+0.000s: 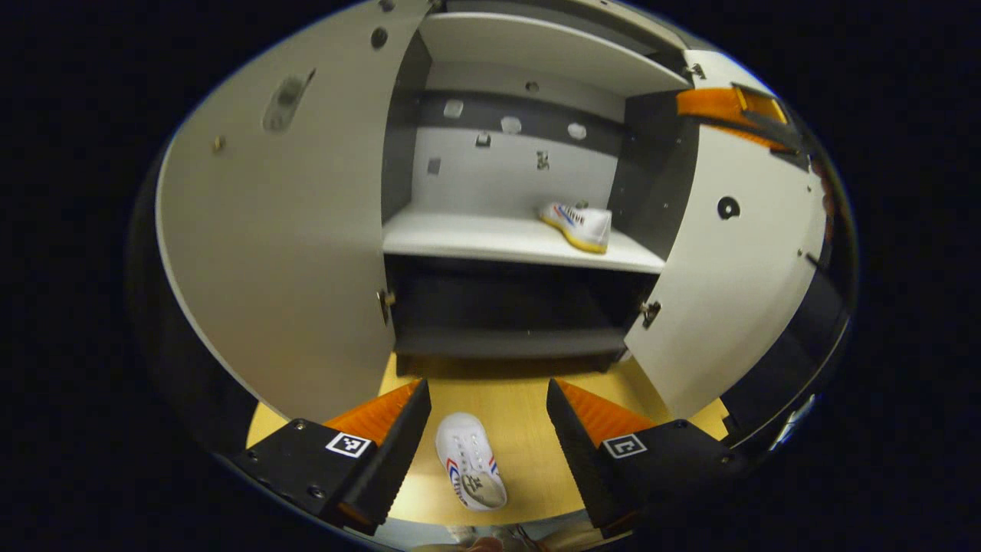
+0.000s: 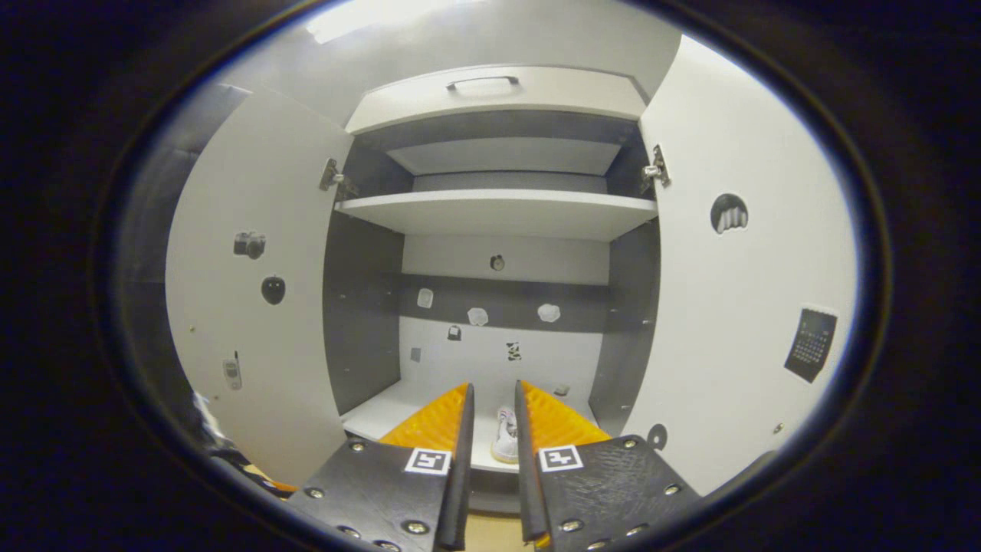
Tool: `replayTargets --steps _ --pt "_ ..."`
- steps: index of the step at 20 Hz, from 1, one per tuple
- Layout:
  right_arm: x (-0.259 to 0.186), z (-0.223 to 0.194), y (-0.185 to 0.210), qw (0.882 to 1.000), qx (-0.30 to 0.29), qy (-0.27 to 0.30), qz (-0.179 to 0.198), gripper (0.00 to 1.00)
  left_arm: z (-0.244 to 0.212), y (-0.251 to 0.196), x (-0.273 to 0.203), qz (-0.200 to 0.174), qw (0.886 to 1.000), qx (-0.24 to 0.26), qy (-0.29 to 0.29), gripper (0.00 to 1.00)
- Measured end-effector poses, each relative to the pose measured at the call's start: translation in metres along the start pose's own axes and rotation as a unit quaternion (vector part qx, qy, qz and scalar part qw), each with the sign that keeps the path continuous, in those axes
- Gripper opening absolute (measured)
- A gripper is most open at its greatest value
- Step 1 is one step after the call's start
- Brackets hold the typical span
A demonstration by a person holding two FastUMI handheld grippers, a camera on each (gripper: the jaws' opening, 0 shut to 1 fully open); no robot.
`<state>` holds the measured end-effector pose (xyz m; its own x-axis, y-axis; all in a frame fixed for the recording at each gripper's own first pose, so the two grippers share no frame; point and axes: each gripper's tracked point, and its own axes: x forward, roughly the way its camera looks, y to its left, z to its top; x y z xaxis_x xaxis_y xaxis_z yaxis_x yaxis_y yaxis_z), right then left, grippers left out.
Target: Grab one shoe with the right hand and put it into the shoe cabinet, grab the other shoe with the left hand and put it into the shoe cabinet; then close the right door with the right hand and the left door with the left hand.
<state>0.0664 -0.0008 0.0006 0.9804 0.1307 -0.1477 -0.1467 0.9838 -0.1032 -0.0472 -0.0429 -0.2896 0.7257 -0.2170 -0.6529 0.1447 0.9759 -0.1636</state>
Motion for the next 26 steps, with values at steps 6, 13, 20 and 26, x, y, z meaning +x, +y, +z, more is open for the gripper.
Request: replayTargets --steps 6,13,20,26 --pt "-0.025 0.009 -0.011 1.000 -0.014 -0.013 -0.023 0.27 -0.111 0.045 0.051 0.040 0.988 -0.021 0.145 0.96" --pt "-0.028 -0.001 -0.032 0.999 -0.021 -0.004 -0.047 0.28 -0.178 0.075 0.087 0.060 0.968 -0.066 0.235 0.94" --pt "-0.028 -0.010 -0.047 0.997 -0.021 0.008 -0.067 0.27 -0.203 0.081 0.105 0.068 0.959 -0.070 0.266 0.82" --pt "-0.029 -0.011 -0.054 0.997 -0.018 0.009 -0.080 0.27 -0.207 0.067 0.111 0.049 0.959 -0.052 0.275 0.59"
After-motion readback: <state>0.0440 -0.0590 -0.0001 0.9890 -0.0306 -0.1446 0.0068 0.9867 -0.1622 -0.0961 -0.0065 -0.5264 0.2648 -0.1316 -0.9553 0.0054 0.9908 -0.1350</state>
